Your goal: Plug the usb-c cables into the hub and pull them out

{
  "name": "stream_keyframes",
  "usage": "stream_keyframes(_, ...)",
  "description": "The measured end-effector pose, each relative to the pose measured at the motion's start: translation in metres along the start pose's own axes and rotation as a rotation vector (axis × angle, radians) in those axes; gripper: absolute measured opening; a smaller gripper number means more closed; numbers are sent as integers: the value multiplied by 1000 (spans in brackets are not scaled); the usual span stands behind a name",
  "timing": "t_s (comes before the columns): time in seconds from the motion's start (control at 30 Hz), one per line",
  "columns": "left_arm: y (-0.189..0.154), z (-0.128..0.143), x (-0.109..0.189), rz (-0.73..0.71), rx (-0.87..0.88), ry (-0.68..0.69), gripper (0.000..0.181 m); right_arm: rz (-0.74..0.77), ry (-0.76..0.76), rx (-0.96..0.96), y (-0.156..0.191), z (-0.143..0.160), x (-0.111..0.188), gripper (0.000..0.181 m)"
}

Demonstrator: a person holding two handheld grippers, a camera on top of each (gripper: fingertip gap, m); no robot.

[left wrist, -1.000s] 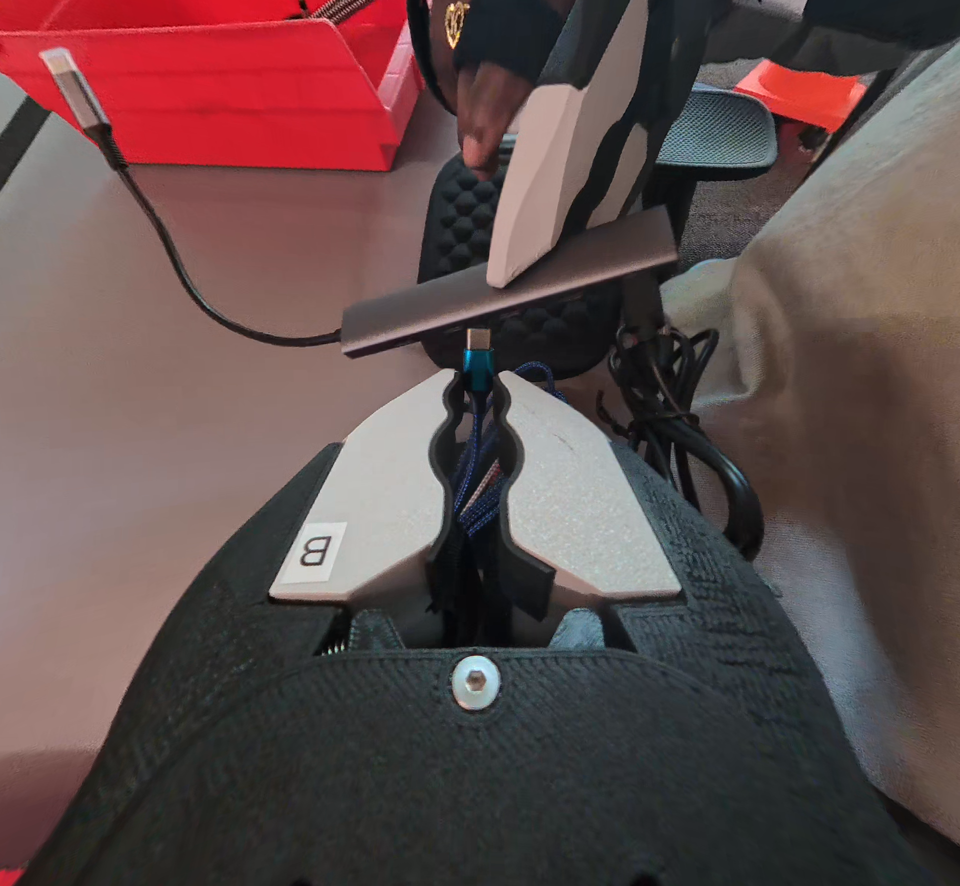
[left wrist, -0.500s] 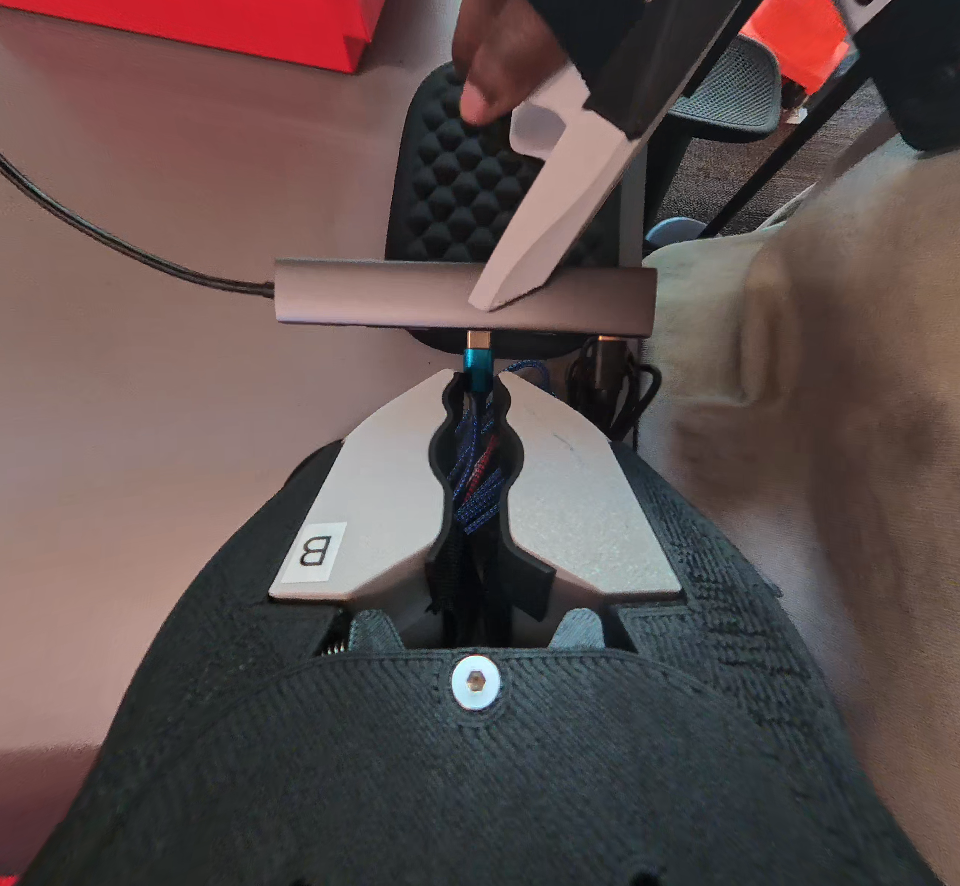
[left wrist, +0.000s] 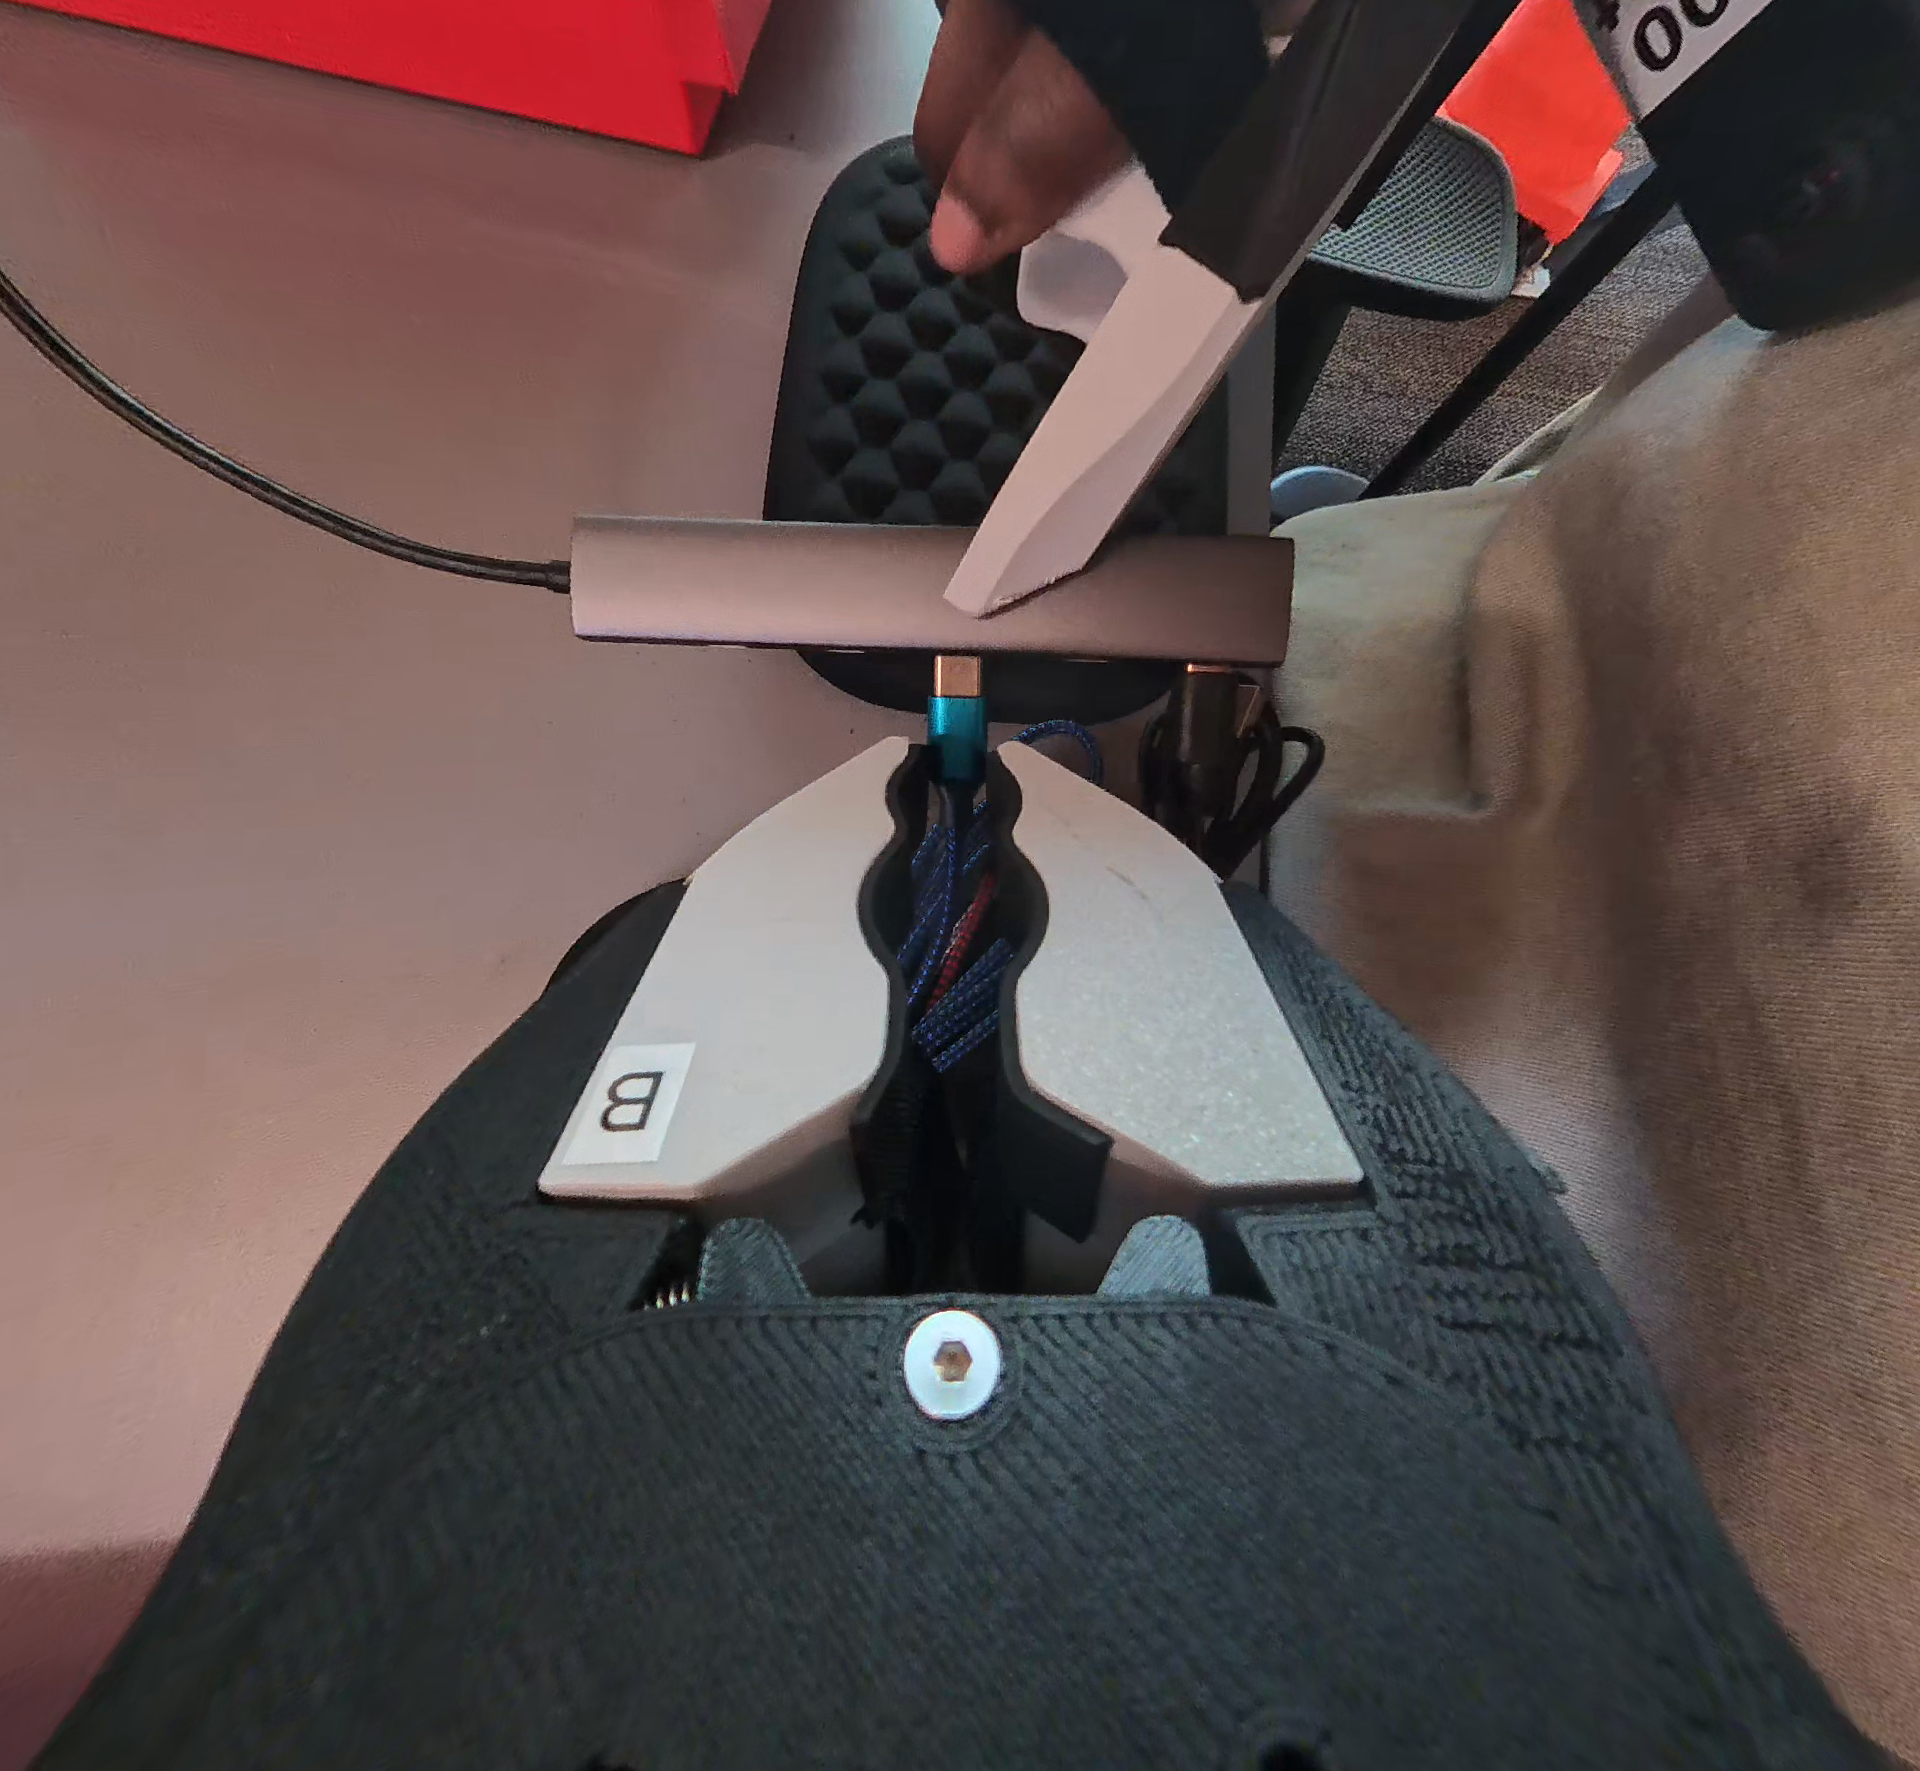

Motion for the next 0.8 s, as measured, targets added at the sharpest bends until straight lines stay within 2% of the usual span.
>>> stream_keyframes(0.43,-1,3,-6,66,-27,2,9,-31,-31,9,6,-4,-3,9)
stream_keyframes(0.8,1,6,-10,127,-17,-106,7,-12,-90,-62,12,-5,-8,8)
Point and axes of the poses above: each gripper's, where its closed fingertips meet, x back along the fingers, z out of its underside, y = z × x across the jaws, the point moved 2 cm from there along x, back along the fingers, and after that the axes turned 3 degrees about -y, right-handed, at the moved point
